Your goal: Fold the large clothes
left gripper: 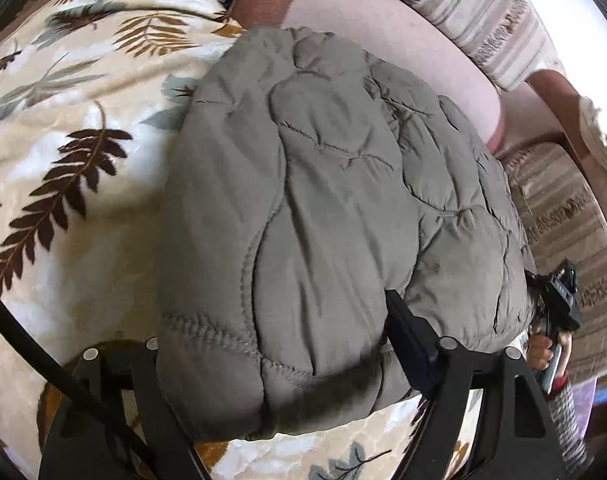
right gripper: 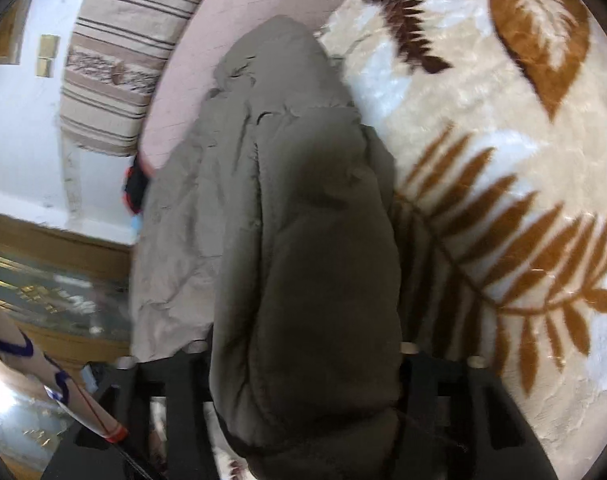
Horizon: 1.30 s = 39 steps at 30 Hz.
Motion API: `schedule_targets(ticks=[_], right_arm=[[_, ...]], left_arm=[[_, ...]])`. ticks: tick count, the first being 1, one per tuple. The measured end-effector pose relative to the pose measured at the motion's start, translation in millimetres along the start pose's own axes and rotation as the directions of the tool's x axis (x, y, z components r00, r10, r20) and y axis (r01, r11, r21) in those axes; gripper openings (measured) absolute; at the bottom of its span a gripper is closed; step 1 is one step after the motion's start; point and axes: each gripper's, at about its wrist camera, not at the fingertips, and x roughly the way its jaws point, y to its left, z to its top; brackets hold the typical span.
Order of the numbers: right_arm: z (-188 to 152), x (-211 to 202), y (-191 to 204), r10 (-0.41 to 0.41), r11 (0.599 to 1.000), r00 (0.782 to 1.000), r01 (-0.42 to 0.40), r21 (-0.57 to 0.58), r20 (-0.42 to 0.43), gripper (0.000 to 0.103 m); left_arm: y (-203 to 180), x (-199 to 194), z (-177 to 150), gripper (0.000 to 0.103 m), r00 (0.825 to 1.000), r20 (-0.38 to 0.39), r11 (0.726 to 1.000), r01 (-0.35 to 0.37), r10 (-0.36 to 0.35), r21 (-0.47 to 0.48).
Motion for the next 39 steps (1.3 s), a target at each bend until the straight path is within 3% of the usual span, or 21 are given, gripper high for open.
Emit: schedule_targets(ticks=[1,4,9,11,13,15,18,20,22,25,29,33,36,39], right_arm=[[1.6,-0.5,4.7,-0.044,0.999,0.999,0.044,-0.001,0.025,0.089],[1.6,-21.7,24.4,-0.171,0.983,0.977,0.177,-0.040,0.128,0.090],[-6.7,-74.9,58.8,-0.331,0.910,0.878,0.394,-0.128,0.346,0.092],[-12.0,-80.2,82.8,-0.334,0.877,0.861,0.433,-0.209,0.382,0.092],[-20.6,-71.9,113.2,-0.293,0.859,0.870,0.421,-0.290,0.396,0.092],[-31.5,-54.0,137.3,-0.245,0.846,0.893,0.387,-0.368,0.377,0.092],[-47.4,-10.8,174.8,-0.187,0.819,0.927,0.330,-0.469,0.326,0.092],[-56.3,21.6,198.5,-0.184,0.776,0.933,0.330,-0.537,0.308,0.092],[-57.3,56.2,220.7,-0.205,0.727,0.927,0.359,-0.585,0.314,0.092],[-52.1,96.1,233.2,-0.246,0.701,0.918,0.391,-0.596,0.312,0.091],[-24.9,144.2,231.7,-0.341,0.667,0.884,0.466,-0.581,0.319,0.091],[7.3,151.2,217.9,-0.394,0.708,0.870,0.493,-0.505,0.297,0.095],[-6.3,124.7,222.8,-0.354,0.723,0.881,0.470,-0.506,0.313,0.093],[-51.4,91.8,233.2,-0.236,0.723,0.922,0.378,-0.578,0.309,0.091]], left_arm=[[-3.8,-6.5,0.1,0.080,1.000,0.007,1.000,-0.017,0.017,0.007],[-12.5,-28.4,-7.5,0.080,0.998,0.034,0.997,-0.058,0.056,0.047],[-14.5,-63.9,-25.3,0.080,0.974,0.128,0.977,-0.197,0.186,0.077],[-18.9,-72.8,-28.4,0.080,0.957,0.167,0.965,-0.253,0.239,0.071],[-27.5,-78.7,-31.2,0.080,0.944,0.202,0.957,-0.281,0.262,0.070],[-38.8,-84.1,-36.6,0.080,0.927,0.245,0.948,-0.310,0.284,0.076],[-54.6,-88.6,-46.3,0.082,0.891,0.317,0.925,-0.370,0.325,0.091],[-63.1,-86.3,-48.0,0.084,0.865,0.358,0.908,-0.408,0.352,0.093],[-66.6,-87.4,-54.1,0.085,0.838,0.392,0.892,-0.444,0.380,0.083],[-62.4,-86.6,-57.3,0.085,0.834,0.395,0.893,-0.445,0.385,0.070],[-51.0,-88.1,-58.9,0.085,0.834,0.390,0.898,-0.438,0.391,0.035],[-43.7,-95.7,-60.1,0.085,0.825,0.399,0.901,-0.433,0.400,-0.009],[-41.5,-100.7,-62.9,0.085,0.823,0.406,0.907,-0.420,0.397,-0.035],[-44.1,-101.4,-64.9,0.085,0.824,0.405,0.909,-0.415,0.397,-0.046]])
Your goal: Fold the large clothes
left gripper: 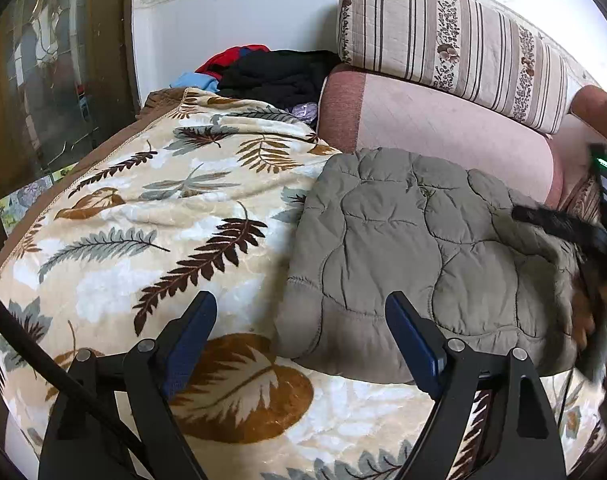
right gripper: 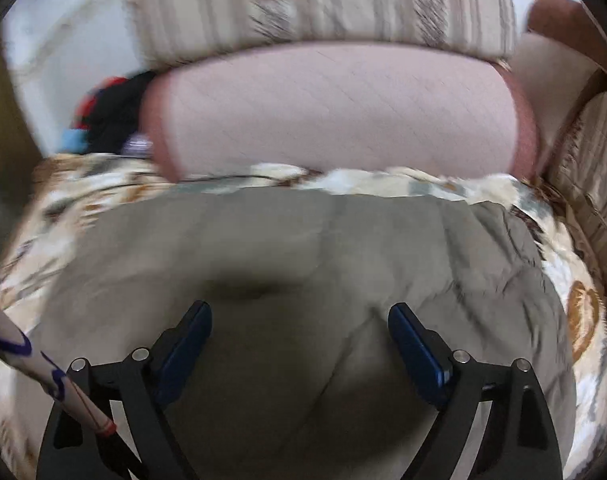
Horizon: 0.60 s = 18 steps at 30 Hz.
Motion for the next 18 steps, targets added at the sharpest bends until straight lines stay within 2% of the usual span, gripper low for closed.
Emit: schedule_targets(ticks=[2,4,6,8,11,14,18], right_arm=[[-23.5,-27.0,18.4,0.023,0.998,0.999,-0.021,-0.055,0.048,0.088],[-46.5,-41.1,36.9,0.017,0.992,0.997,-0.007,-0.128,0.074,0.081],[-61.6,-40.0,43.1,-0.008,0.986,0.998,0.018,-0.165,0.064,0.067],[-74.5,-31.2,36.6,-0.029,0.987,0.999,0.034,-0.159,0.032,0.061],[-83.4,-33.7,6.4,-0.078,0.991,0.996,0.084,-0.108,0.053,0.061],[-91.8,-42.1,-39.1,-0.143,0.990,0.989,0.143,-0.004,0.036,0.061],[-108.4,-50.0,-109.6,-0.261,0.959,0.965,0.260,0.115,-0.010,0.062]], left_arm=[[-5.5,-2.0,-3.1,0.085,1.000,-0.007,1.000,0.002,-0.002,0.009],[-11.4,-6.5,-6.9,0.085,1.000,-0.005,1.000,0.005,-0.005,0.024],[-16.7,-12.6,-10.5,0.085,1.000,-0.001,0.999,0.004,-0.004,0.043],[-20.1,-19.2,-14.2,0.085,1.000,0.006,0.998,-0.004,0.003,0.056],[-20.0,-25.5,-19.2,0.086,1.000,0.005,0.998,-0.006,0.006,0.065],[-19.5,-23.6,-23.2,0.086,1.000,-0.010,0.997,-0.015,0.015,0.071],[-20.0,-18.8,-27.7,0.086,0.999,-0.033,0.998,-0.013,0.015,0.064]])
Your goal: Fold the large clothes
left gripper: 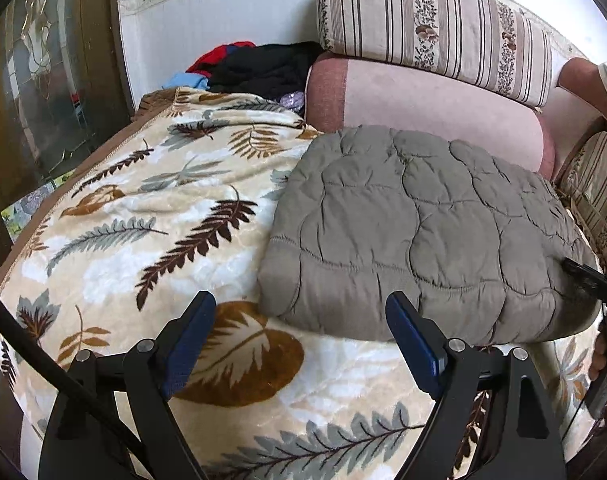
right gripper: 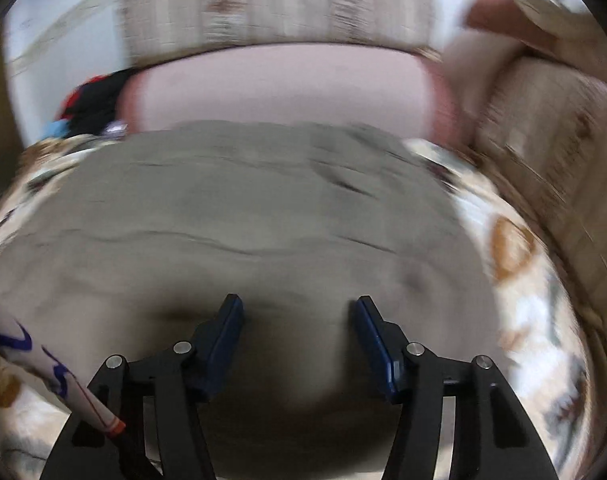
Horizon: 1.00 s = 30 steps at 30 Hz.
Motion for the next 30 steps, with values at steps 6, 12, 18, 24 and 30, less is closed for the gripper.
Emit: schedule_targets(ticks=[6,12,18,24,30], right_arm=[[-3.7,-28.5,-43.9,-0.033,0.997,0.999,0.032,0.066,0.013,0.059],[-22.3,-49.1,-1.3,0.056,0.998,0.996,-0.054,-0.038,0.062,0.070],[-35.0,-41.2,-11.2,-0.004,1.000,1.000,0.005,-0.025,0.025,0.072],[-50.4,-64.3,-11.2,-0.007,1.000,0.999,0.008,-0.022,0.037,0.077],[-66.3,-68.2,3.3,0.048,0.998,0.999,-0.047,-0.034,0.008,0.077]], left_arm=[[-9.1,5.5,-5.1,0.086,1.000,-0.020,1.000,-0.010,0.010,0.002],[-17.3,2.2,-9.1,0.086,1.000,-0.022,1.000,-0.012,0.013,0.009],[-18.9,-14.1,-12.0,0.095,0.981,0.111,0.987,-0.158,0.157,0.003],[-26.3,-7.4,-11.0,0.097,0.994,0.056,0.995,-0.099,0.097,0.029],[-39.4,-6.0,-20.7,0.097,0.997,0.021,0.995,-0.080,0.079,0.066]])
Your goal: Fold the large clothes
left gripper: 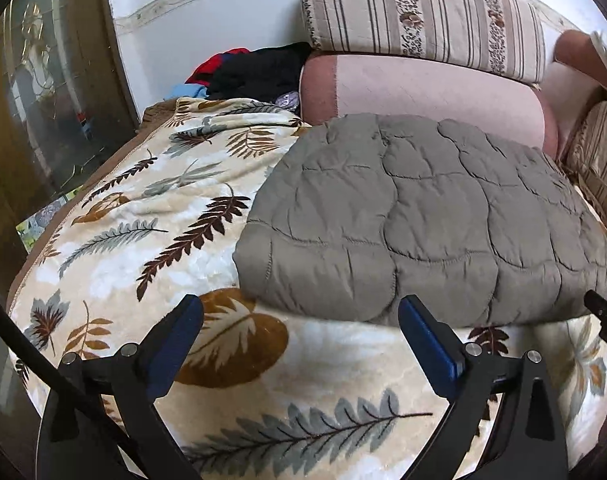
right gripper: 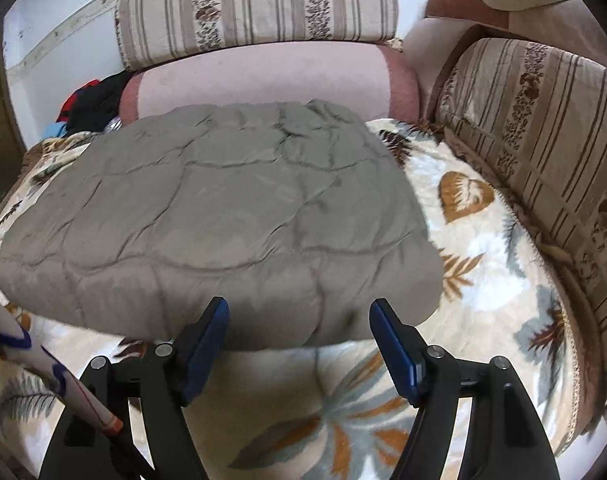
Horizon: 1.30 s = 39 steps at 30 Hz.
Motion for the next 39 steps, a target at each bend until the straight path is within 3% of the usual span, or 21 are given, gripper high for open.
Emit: schedule_targets(ticks=[9,20,26,35,39], right_arm=[[-3.2,-6.3,22.6,0.033,0.999,0.999,-0.033,-0.028,0.006,0.077],[-4.5,1.2,16.3,0.016,1.000,1.000,-0.016,0.004,-0.021,0.078],[-4.7,4.3,17.3,0.014,1.000,1.000,-0.014,-0.001,-0.024,0.078],[-7.3,10.8,17.2,0.012,1.000,0.999,-0.012,0.003,-0.040,0.078],[-8.0,12.8,16.4,0.008,1.000,0.999,-0.008,0.001,-0.046,0.078]], left_arm=[[-9.2,2.2,-7.4,0.097,0.999,-0.041,0.999,0.031,-0.030,0.015],[-8.4,27.1,-17.7,0.097,0.988,-0.142,0.998,0.061,-0.061,0.000],[-6.6,33.4,-17.9,0.097,0.987,-0.152,0.998,0.057,-0.058,-0.007],[15.7,52.0,18.6,0.097,0.993,-0.075,0.992,0.082,-0.090,-0.099],[20.8,87.8,29.8,0.097,0.986,-0.152,0.993,0.057,-0.073,-0.108]])
